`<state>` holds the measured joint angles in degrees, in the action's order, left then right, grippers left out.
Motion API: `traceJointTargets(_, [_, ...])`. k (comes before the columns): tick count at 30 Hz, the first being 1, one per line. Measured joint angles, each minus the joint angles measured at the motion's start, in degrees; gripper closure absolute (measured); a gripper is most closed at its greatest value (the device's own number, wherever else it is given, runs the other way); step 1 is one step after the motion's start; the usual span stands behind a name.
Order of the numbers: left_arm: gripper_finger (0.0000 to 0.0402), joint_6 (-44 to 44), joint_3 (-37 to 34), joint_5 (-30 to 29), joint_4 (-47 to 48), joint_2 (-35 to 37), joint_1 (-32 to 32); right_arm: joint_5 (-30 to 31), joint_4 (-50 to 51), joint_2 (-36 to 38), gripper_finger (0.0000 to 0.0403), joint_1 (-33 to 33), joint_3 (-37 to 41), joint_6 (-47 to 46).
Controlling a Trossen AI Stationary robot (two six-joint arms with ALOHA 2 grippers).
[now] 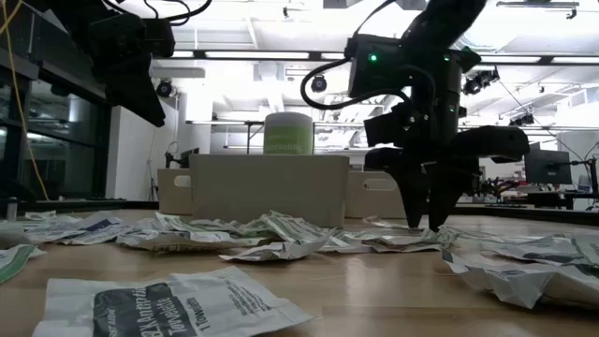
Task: Pick & Place First Aid Supplies
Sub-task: Put the bandage pack into the left bin
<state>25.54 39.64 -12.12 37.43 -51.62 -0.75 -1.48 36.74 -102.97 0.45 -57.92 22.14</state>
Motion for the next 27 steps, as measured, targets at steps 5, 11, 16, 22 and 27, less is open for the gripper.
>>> traceJointTargets(5, [0.0271, 0.0, 0.0, 0.0, 0.0, 0.0, 0.0, -0.1, -1.9, 0.1, 0.0268, 0.0, 2.4, -1.1])
traceJointTargets(11, [0.0271, 0.0, 0.0, 0.0, 0.0, 0.0, 0.0, 0.7, -1.6, 0.1, 0.0309, 0.2, 2.8, -2.6])
traceJointTargets(16, [0.0271, 0.0, 0.0, 0.0, 0.0, 0.0, 0.0, 1.0, -1.5, 0.1, 0.0360, 0.2, 2.9, -3.4])
traceJointTargets(22, [0.0271, 0.0, 0.0, 0.0, 0.0, 0.0, 0.0, 2.8, -1.5, 1.3, 0.0397, 1.1, 3.0, -4.6])
traceJointTargets(27, [0.0271, 0.0, 0.0, 0.1, -0.3, 0.0, 0.0, 5.4, 1.1, 3.3, 0.0400, 2.8, 1.7, -6.5])
